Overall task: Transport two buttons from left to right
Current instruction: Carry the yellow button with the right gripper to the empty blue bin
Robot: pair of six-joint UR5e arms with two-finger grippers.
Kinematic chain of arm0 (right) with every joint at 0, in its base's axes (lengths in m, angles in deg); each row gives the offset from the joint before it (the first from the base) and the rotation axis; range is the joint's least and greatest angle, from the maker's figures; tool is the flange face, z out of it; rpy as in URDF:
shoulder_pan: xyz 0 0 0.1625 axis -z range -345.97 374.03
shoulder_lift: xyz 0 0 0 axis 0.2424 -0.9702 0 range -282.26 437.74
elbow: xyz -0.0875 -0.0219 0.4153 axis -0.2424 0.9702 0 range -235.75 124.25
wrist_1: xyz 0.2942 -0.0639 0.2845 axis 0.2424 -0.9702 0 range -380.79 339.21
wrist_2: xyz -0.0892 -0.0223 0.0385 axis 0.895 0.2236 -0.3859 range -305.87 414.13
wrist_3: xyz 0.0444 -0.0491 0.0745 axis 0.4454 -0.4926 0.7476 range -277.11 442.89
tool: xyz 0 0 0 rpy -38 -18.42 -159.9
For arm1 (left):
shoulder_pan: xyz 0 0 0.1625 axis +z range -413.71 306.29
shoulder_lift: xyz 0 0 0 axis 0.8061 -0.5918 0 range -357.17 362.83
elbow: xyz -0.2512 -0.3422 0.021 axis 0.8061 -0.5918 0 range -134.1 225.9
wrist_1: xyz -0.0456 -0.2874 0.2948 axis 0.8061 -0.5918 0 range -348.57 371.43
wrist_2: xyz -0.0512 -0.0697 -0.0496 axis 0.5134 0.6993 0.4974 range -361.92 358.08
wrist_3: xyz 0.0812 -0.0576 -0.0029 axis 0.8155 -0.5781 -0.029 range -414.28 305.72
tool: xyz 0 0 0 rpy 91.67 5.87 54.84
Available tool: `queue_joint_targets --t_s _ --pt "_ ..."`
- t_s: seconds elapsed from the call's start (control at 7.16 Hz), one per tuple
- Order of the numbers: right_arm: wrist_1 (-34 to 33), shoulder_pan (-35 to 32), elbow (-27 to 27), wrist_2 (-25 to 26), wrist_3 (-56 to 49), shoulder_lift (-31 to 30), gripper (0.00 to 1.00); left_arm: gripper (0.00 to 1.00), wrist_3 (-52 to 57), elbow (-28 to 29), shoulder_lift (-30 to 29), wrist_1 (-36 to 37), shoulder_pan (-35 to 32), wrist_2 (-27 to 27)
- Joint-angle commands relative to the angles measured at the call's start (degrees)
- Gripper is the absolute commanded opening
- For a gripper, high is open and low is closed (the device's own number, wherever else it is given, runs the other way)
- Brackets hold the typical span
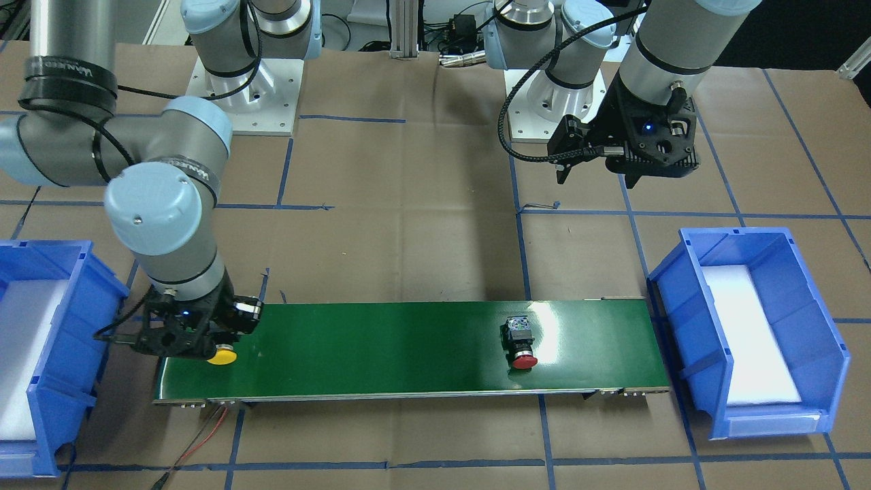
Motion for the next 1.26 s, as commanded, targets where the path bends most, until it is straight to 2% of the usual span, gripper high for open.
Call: queue_joint_targets --t_s 0.0,0.14,0.28,0.42,0.7,0.84,1.12 --pt "12.6 8.3 5.5 0.2 -11.0 -8.3 0.03 1.0 0.0 0.0 -0.1 0.0 0.0 0.0" --pt "15.8 14.6 6.4 -2.0 -17.0 -10.3 0.03 1.0 0.0 0.1 0.3 0.0 0.0 0.1" --pt "15.4 20.3 6.5 -5.5 -22.6 -10.2 0.03 1.0 0.0 0.0 -0.1 0.0 0.0 0.0" --pt "14.3 25.4 6.4 -6.9 -28.3 -8.6 0.02 1.0 0.0 0.0 0.0 0.0 0.0 0.0" --pt "5.1 29.3 6.1 -7.8 -35.7 -2.4 0.02 1.0 0.0 0.0 0.3 0.0 0.0 0.1" --pt "3.2 30.0 4.9 -7.8 -37.0 0.6 0.02 1.0 0.1 0.0 0.2 0.0 0.0 0.1" --pt "-4.3 31.1 -1.8 -7.3 -37.1 1.5 0.02 1.0 0.0 -0.1 0.3 0.0 0.0 0.1"
